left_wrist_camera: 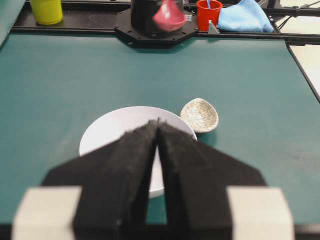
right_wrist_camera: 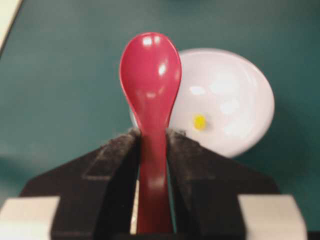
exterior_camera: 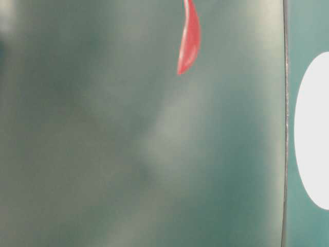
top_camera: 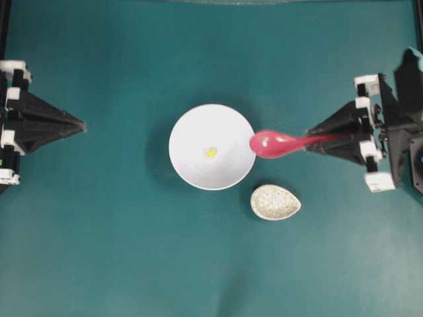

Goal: Scoop the yellow hexagonal prism block from the bowl with a spoon using the right arm.
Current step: 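Lift the pink spoon off the rest and carry it toward the bowl, then lower the spoon into the white bowl beside the yellow block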

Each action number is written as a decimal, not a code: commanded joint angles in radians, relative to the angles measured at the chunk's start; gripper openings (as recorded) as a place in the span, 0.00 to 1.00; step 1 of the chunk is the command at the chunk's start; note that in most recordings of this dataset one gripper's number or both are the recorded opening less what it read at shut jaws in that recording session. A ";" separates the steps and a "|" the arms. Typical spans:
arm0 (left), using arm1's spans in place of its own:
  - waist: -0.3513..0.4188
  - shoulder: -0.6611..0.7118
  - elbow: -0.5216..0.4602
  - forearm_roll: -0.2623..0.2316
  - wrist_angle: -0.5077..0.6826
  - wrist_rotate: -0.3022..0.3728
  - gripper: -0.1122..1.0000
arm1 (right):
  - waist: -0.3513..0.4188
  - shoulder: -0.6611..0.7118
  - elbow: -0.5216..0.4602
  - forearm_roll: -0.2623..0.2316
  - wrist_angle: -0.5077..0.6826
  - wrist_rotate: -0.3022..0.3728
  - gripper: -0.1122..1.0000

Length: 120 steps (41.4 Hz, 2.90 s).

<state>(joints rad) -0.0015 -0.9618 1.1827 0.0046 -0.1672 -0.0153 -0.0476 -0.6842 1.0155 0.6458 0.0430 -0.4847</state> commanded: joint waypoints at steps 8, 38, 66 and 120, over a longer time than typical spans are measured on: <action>-0.002 0.009 -0.023 0.002 0.021 0.002 0.17 | -0.140 0.089 -0.106 -0.011 0.137 -0.002 0.32; -0.002 0.009 -0.023 0.003 0.049 0.003 0.17 | -0.169 0.479 -0.495 -0.112 0.568 0.037 0.32; -0.002 0.009 -0.021 0.003 0.049 0.003 0.17 | -0.141 0.629 -0.692 -0.403 0.825 0.457 0.32; -0.002 0.009 -0.023 0.003 0.041 0.003 0.17 | -0.092 0.746 -0.707 -0.403 0.836 0.506 0.32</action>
<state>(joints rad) -0.0015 -0.9603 1.1827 0.0046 -0.1135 -0.0138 -0.1442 0.0752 0.3344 0.2439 0.8805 0.0199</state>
